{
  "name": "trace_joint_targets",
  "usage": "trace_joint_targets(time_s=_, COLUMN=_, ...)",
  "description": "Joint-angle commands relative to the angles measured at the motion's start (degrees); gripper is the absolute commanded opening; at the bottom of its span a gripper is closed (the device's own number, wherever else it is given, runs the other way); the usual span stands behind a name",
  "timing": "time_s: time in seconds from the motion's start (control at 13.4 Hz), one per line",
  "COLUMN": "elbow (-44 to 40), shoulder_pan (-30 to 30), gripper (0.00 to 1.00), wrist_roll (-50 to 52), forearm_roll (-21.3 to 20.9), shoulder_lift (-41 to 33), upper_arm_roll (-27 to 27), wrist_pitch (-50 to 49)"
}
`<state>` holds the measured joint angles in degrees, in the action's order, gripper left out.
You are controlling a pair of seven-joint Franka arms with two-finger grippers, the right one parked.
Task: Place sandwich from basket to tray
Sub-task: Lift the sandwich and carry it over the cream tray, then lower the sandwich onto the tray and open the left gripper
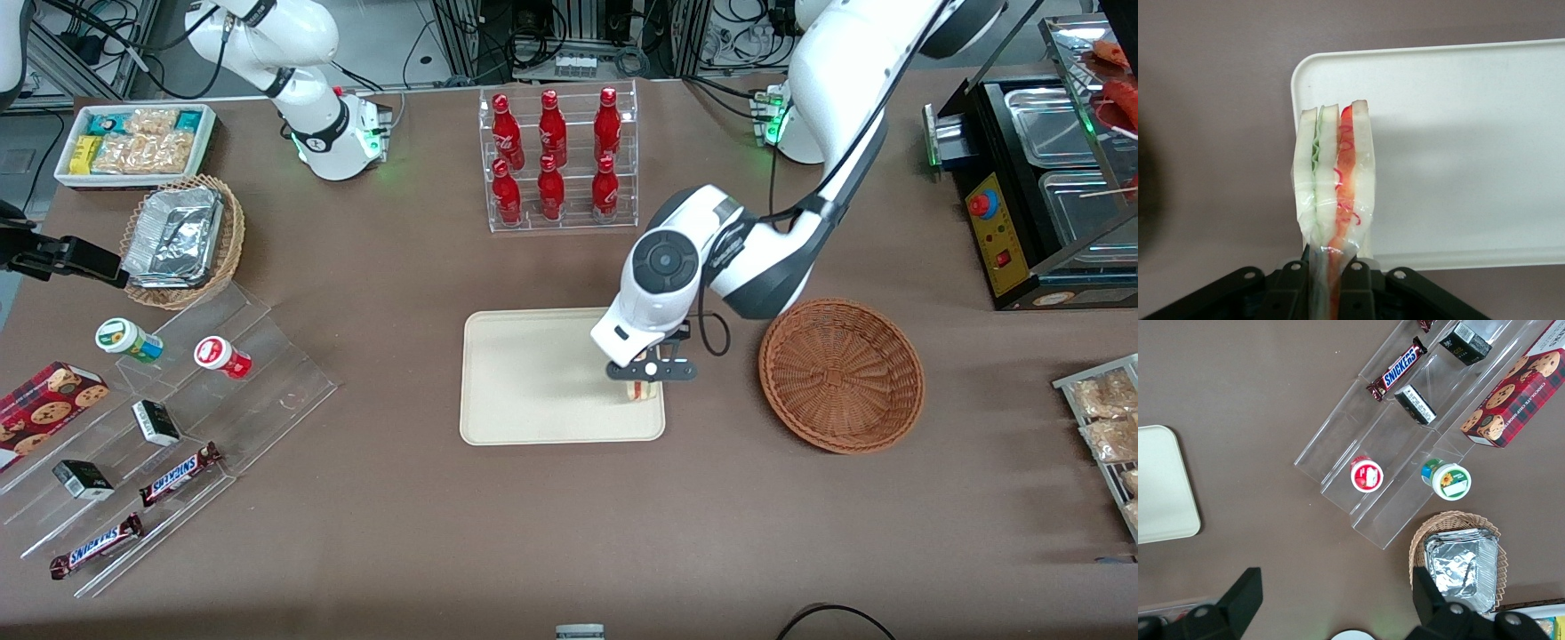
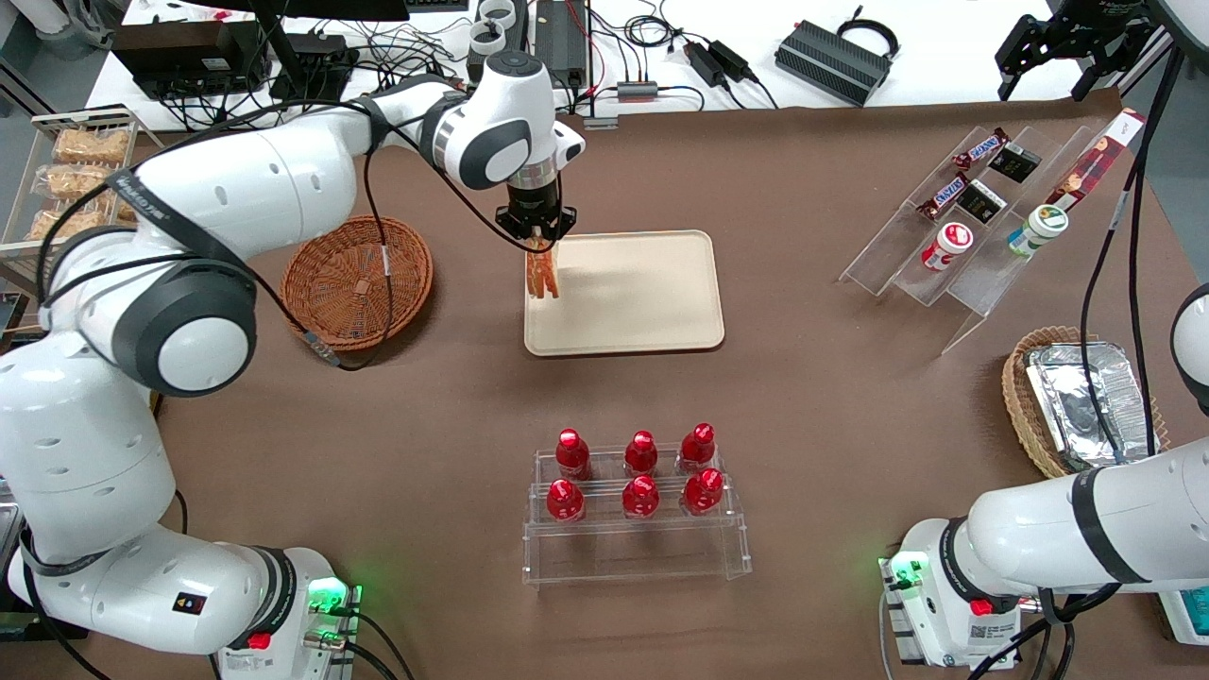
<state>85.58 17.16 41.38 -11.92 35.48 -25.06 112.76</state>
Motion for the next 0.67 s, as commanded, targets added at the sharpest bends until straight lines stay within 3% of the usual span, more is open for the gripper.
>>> trace_joint_targets(time_s=0.0, elbow=-6.7, shoulder_pan=2.4, gripper=0.0, wrist_roll=0.5, forearm_roll=-2.1, shoulder_lift=5.4, upper_arm_roll=0.0, wrist_pitch=-1.1)
trace_joint_targets(time_s=0.6, elbow=-12.3, shoulder_pan=5.4, gripper=0.0, wrist_roll=-1.4, forearm_roll=-2.3, shoulder_lift=13.2, upper_arm_roll=0.3, wrist_pitch=3.7)
